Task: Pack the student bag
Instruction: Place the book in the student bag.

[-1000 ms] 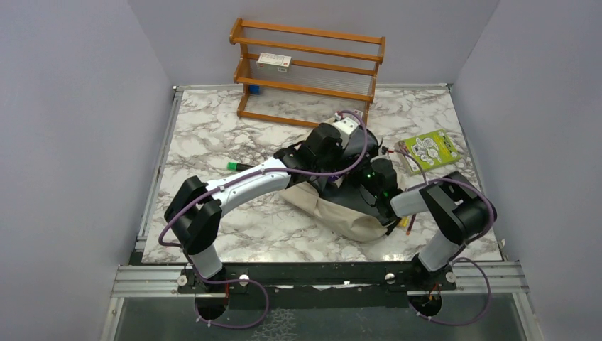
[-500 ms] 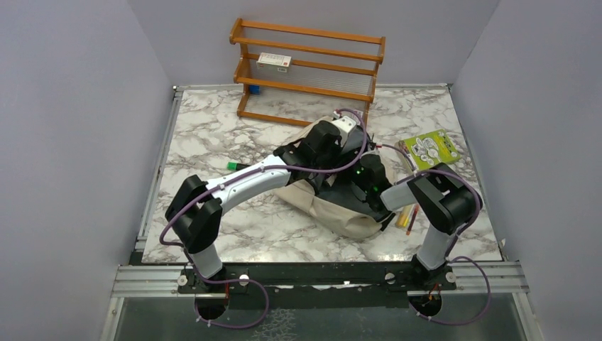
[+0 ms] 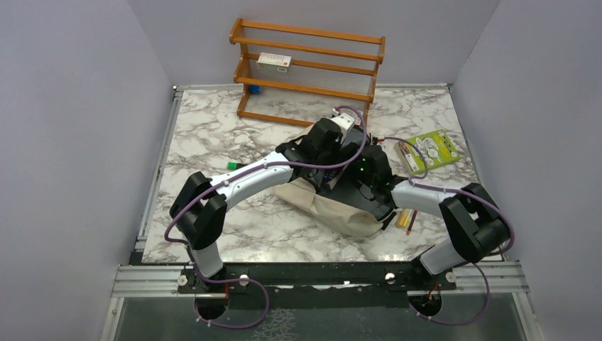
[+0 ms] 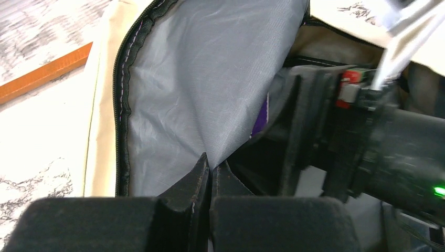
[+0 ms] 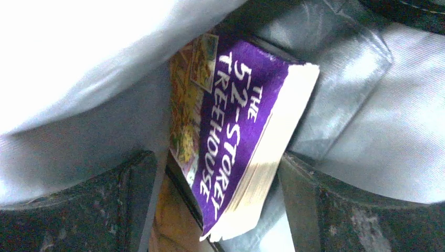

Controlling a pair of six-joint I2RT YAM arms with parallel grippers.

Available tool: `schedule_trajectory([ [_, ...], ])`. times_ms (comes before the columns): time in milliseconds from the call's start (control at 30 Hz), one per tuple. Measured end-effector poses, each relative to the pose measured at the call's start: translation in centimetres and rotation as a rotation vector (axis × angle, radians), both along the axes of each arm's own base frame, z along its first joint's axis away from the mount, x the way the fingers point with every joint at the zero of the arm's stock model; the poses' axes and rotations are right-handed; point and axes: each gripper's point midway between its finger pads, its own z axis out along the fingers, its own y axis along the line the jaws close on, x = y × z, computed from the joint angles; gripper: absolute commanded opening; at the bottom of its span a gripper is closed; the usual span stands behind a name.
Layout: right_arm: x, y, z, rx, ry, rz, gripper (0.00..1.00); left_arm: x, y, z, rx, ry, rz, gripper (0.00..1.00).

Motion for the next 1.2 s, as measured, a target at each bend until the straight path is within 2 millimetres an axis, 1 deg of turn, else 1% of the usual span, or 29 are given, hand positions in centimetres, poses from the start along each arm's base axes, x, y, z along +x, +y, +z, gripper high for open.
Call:
schedule_trajectory([
  [133,-1.3,-1.1,1.3,-0.040,-0.013,0.002,0.89,0.1,0.3,-0.4,0.019,0.006,0.014,0.00],
  [267,-2.7,-2.4,3.1,-0.071,-0.041,0.005,0.89,0.1,0.5,-0.5,0.025,0.008,0.018,0.00],
  [467,-5.3,-5.4,6.0,-0.125,-0.109,-0.024,0.87,0.1,0.5,-0.8,0.033,0.015,0.019,0.00],
  [533,-5.9,-6.4,7.2,-0.141,-0.137,-0.041,0.87,0.1,0.5,-0.8,0.036,0.017,0.018,0.00],
  [567,-6.3,-7.2,8.0,-0.155,-0.161,-0.055,0.87,0.1,0.5,-0.8,0.038,0.016,0.016,0.00],
  [733,-7.1,-8.3,9.2,-0.206,-0.184,-0.053,0.87,-0.5,0.4,-0.9,0.069,0.009,0.012,0.00],
  [900,-7.4,-8.9,11.0,-0.258,-0.222,-0.033,0.87,-1.9,0.2,-1.3,0.107,0.013,0.006,0.00],
  [933,-7.4,-9.0,11.3,-0.267,-0.228,-0.030,0.87,-2.2,0.4,-1.4,0.114,0.012,0.010,0.00],
  [1033,-7.3,-9.1,11.9,-0.290,-0.247,-0.020,0.87,-2.8,1.9,-1.5,0.134,0.008,0.033,0.00],
  [1100,-7.4,-9.2,11.8,-0.303,-0.245,-0.012,0.87,-3.3,2.9,-1.4,0.145,0.010,0.042,0.00],
  [1200,-7.7,-9.4,11.2,-0.317,-0.226,-0.010,0.87,-3.9,3.7,-1.8,0.151,0.025,0.051,0.00],
])
